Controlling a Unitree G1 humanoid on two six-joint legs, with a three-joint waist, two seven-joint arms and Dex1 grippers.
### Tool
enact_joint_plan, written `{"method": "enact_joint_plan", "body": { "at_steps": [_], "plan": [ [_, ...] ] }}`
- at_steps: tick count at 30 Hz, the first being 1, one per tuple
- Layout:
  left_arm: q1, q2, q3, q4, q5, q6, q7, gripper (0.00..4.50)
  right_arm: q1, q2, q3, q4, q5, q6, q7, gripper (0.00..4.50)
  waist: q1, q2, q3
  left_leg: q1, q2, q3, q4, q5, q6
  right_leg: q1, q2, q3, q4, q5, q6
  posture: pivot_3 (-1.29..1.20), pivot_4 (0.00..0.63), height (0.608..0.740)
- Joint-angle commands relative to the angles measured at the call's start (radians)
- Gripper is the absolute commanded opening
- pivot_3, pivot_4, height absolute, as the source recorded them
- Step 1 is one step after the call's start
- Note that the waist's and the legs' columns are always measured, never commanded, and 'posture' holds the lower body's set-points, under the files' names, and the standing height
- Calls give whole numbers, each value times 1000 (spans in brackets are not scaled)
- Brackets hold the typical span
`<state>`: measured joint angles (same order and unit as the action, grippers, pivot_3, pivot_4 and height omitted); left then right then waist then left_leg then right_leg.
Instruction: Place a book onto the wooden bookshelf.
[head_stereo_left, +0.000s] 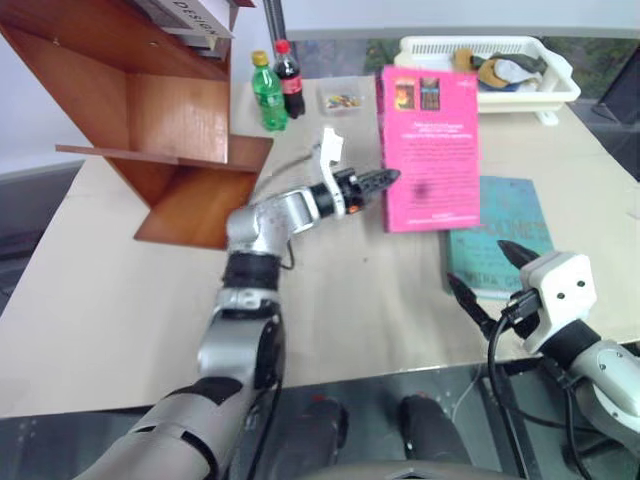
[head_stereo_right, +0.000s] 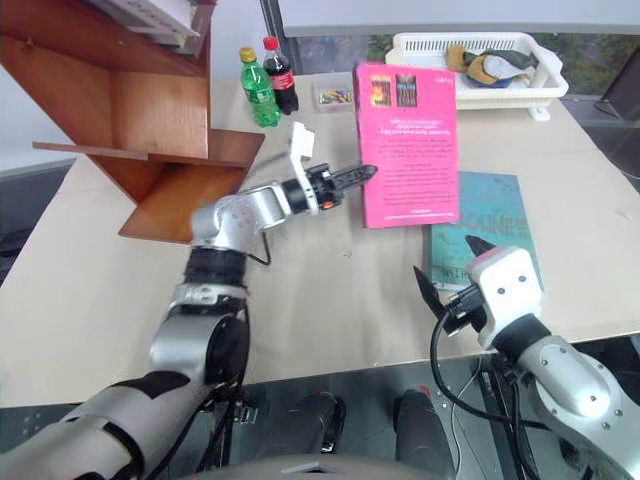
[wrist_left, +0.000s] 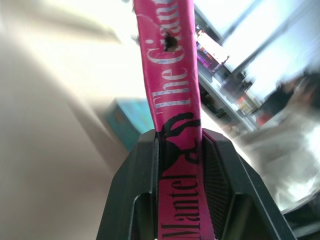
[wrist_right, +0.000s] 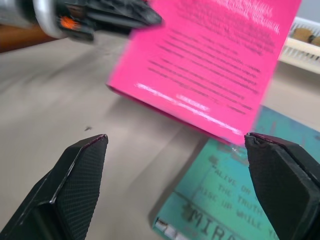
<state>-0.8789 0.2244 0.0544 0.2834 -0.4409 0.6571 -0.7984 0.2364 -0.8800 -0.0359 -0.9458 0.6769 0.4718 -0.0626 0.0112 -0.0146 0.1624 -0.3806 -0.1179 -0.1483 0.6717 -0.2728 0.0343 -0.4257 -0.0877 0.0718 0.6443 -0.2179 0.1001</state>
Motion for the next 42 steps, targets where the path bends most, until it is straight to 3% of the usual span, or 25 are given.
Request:
{"method": "enact_joint_plan", "body": {
  "at_steps": [1,5,13,18,24,32,37,42],
  "plan": [
    [36,125,-105,-140,166,-334,-106,1006,-63,25,0,33,-27,2,98,4500,2,0,0,0,0,1,0,0,0,0,0,0,0,0,0,0,150,740],
    [46,214,-99,-166,213,-506,-135,1006,-141,46,7,86,-55,7,190,4500,4,0,0,0,0,0,0,0,0,0,0,0,0,0,0,0,150,740],
    [-43,426,-58,-42,368,-1116,-169,1006,-249,79,-26,151,-58,7,338,4500,0,0,0,-3,0,0,-1,0,0,-4,-1,-1,-1,0,0,0,150,740],
    [-92,525,-73,25,382,-1314,-221,1006,-293,108,-32,195,-76,7,396,4500,1,0,0,-3,0,0,-2,0,0,-3,-1,-1,-2,0,0,0,150,740],
    [-47,660,-25,2,358,-1335,-239,1006,-332,127,-64,200,-45,31,452,4500,-7,0,0,-4,0,-1,-2,0,0,-4,-1,-1,-1,0,0,0,150,740],
    [109,903,118,-118,272,-1211,-281,1006,-447,130,-82,293,14,51,569,4500,-28,-1,1,-4,0,-1,-2,0,1,-4,0,-1,-1,0,0,0,150,740],
    [299,1012,295,-142,195,-1177,-346,1006,-518,121,-75,370,22,44,671,4500,-29,0,1,-3,1,0,-3,0,1,-5,0,-1,-1,0,0,0,150,740],
    [438,1096,438,-39,193,-1222,-422,1006,-545,106,-70,394,29,37,783,4500,-29,0,1,-3,1,0,-3,0,1,-6,0,-1,-1,0,0,0,150,740]
  ]
}}
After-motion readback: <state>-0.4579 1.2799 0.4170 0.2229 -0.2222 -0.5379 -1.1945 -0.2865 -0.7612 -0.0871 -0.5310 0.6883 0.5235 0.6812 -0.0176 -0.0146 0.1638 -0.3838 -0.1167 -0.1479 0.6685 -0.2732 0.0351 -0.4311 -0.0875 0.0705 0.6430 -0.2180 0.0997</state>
